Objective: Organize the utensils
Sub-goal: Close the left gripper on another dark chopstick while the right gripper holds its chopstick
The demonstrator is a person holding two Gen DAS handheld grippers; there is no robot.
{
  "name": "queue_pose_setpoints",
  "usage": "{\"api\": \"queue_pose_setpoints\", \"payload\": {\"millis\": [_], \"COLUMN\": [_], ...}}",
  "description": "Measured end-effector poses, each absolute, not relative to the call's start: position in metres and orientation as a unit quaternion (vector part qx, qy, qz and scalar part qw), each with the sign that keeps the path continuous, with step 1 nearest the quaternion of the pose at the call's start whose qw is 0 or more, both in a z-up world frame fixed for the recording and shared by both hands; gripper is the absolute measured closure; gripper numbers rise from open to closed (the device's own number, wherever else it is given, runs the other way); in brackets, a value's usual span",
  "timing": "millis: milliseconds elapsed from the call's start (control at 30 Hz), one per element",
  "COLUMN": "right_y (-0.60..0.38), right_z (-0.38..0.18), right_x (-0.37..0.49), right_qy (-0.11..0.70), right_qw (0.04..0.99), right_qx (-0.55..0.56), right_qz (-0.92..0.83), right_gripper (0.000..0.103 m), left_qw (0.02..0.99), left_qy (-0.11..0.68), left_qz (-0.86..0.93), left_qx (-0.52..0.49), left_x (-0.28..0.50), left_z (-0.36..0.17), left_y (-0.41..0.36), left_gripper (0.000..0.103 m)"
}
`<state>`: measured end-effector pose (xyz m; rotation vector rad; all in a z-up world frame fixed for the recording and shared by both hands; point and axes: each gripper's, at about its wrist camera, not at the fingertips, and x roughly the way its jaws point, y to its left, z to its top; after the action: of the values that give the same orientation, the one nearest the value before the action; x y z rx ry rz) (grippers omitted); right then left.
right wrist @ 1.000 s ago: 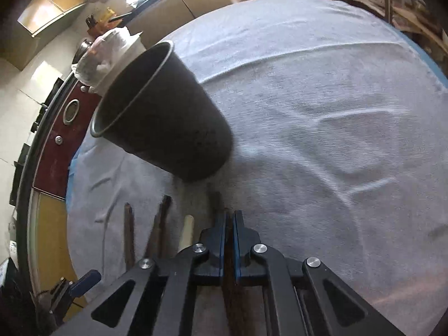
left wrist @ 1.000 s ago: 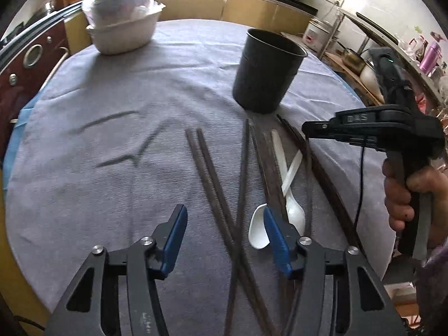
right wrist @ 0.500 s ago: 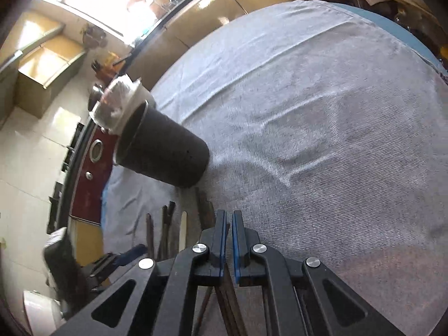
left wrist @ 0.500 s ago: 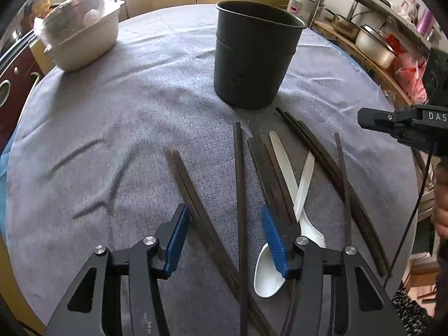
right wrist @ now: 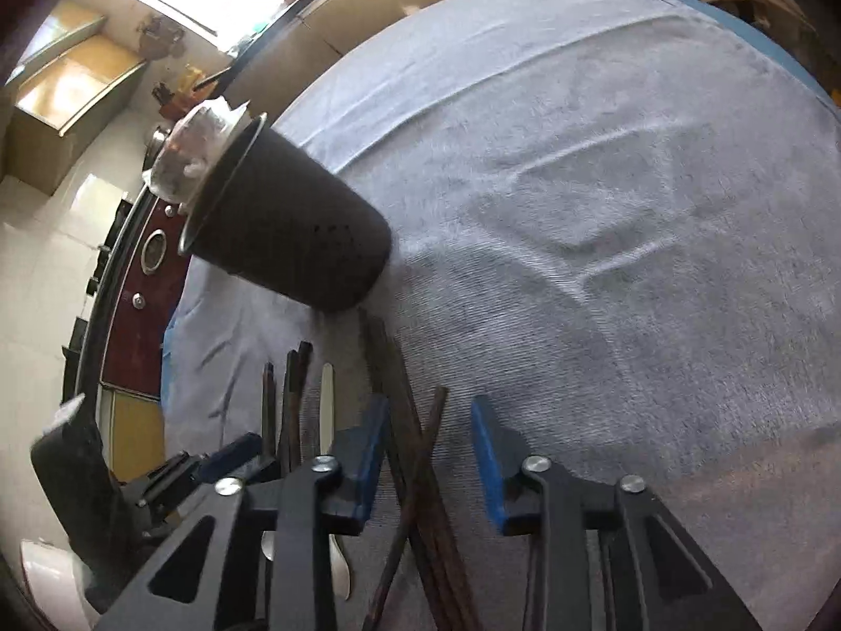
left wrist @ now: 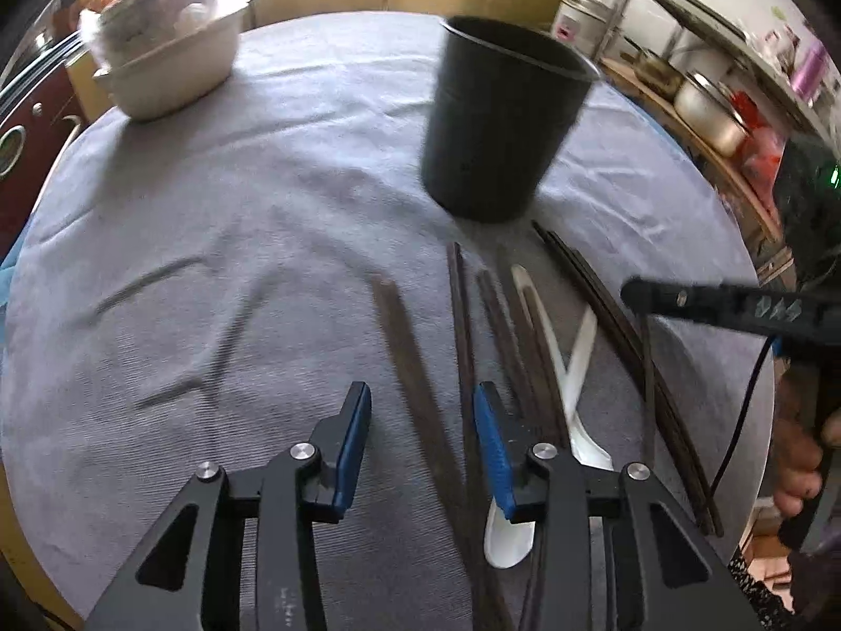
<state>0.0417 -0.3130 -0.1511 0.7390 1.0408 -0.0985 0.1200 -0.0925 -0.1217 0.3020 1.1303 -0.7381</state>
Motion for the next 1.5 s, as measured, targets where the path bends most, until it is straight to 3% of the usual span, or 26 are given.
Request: {"api": "queue_pose_setpoints", "payload": {"millis": [33,267,633,867,900,967,1167,1500], "right_y": [-0.312,-0.310,-0.316,-0.319,-0.318,-0.316,-0.315,-0.299], "right_z": [-0.153,-0.156,-0.159,-0.160,-0.160,-0.157,-0.138,-0.074], "right_x": [0.041,0.037,0.029,0.029,0.030,0.031,0.024,0.005], "right_qy": [0.487,0.474,0.476,0.477,0.478,0.482,0.454,0.385], "right_qw": [0.804,0.812,0.804,0.801,0.802,0.806,0.824,0.866], "right_qx": [0.338,0.337,0.354,0.361,0.355,0.342,0.337,0.320], "right_qz": [-0.052,-0.051,-0.042,-0.033,-0.033,-0.032,-0.018,0.012], "right_gripper": [0.092,0.095,0.094,0.094,0.095,0.096,0.096,0.097], "left_qw": [0.772,0.771,0.743,0.733,0.735,0.742,0.758,0.789], "left_qy": [0.520,0.512,0.530,0.542,0.539,0.530,0.527,0.462], "left_qz": [-0.339,-0.343,-0.330,-0.335,-0.335,-0.338,-0.341,-0.391], "left_qx": [0.137,0.161,0.240,0.239,0.237,0.235,0.178,0.110], "left_x": [0.121,0.112,0.128,0.151,0.150,0.148,0.144,0.125], "left_z": [-0.120,-0.115,-0.127,-0.125,-0.125,-0.123,-0.113,-0.042], "left_y": [-0.089,-0.094,-0.139,-0.159,-0.158,-0.159,-0.142,-0.098], "left_gripper": [0.061,0.061,0.061,0.061,0.062,0.083,0.084,0.084]}}
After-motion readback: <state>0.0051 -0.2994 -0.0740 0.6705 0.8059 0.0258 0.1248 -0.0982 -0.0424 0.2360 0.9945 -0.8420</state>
